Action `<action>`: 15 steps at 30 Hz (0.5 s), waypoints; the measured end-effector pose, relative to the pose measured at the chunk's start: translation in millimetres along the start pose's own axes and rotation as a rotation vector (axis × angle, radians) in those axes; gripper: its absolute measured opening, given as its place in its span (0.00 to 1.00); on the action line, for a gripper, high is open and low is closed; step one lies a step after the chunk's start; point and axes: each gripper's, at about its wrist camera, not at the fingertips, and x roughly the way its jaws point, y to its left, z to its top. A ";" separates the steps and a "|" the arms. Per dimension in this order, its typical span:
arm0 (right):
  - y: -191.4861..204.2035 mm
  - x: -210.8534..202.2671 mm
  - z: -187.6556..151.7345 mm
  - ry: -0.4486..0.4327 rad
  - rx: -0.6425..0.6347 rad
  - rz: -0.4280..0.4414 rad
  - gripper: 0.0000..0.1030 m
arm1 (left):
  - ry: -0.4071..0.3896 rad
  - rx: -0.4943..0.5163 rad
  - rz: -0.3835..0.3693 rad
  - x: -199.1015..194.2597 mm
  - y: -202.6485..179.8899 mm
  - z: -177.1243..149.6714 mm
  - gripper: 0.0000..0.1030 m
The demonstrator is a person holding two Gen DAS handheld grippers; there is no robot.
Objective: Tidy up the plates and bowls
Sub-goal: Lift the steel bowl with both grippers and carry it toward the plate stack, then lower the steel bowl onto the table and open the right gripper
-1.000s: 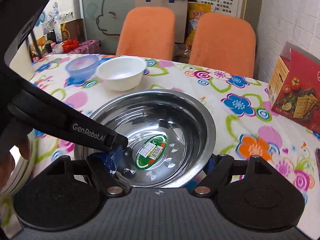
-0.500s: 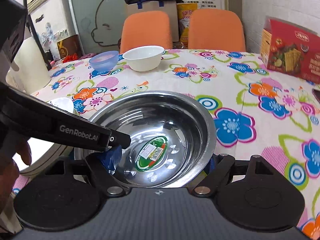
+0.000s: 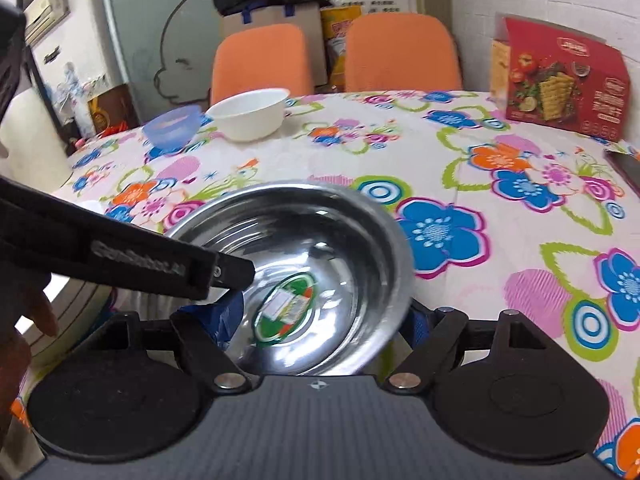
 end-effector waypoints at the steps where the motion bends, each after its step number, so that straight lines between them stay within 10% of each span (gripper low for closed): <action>1: -2.1 -2.9 0.4 -0.012 0.008 -0.014 0.65 | -0.008 -0.009 -0.010 -2.2 1.3 2.3 0.53; 9: -5.4 -27.3 4.6 -0.136 -0.009 -0.148 0.66 | -0.052 -0.084 -0.043 -15.7 1.1 14.7 0.61; 15: -15.2 -27.4 11.2 -0.202 0.014 -0.050 0.66 | -0.063 -0.107 0.017 -16.5 -3.2 26.5 0.64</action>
